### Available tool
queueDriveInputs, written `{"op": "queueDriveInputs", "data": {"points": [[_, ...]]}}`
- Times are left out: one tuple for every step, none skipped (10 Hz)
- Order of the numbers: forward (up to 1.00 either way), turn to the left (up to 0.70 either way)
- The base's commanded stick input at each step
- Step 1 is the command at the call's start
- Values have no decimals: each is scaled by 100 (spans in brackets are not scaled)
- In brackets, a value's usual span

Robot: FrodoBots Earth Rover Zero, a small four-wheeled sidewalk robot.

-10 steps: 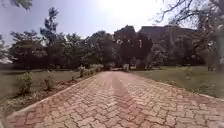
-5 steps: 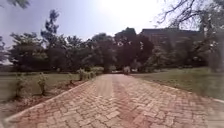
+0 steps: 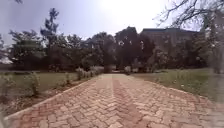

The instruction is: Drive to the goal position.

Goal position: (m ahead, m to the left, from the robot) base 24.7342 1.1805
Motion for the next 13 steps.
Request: {"op": "queueDriveInputs", "data": {"points": [[70, 0], [70, 0], [70, 0], [70, 0], [70, 0], [70, 0], [70, 0], [70, 0], [70, 0], [70, 0], [70, 0], [70, 0], [70, 0]]}}
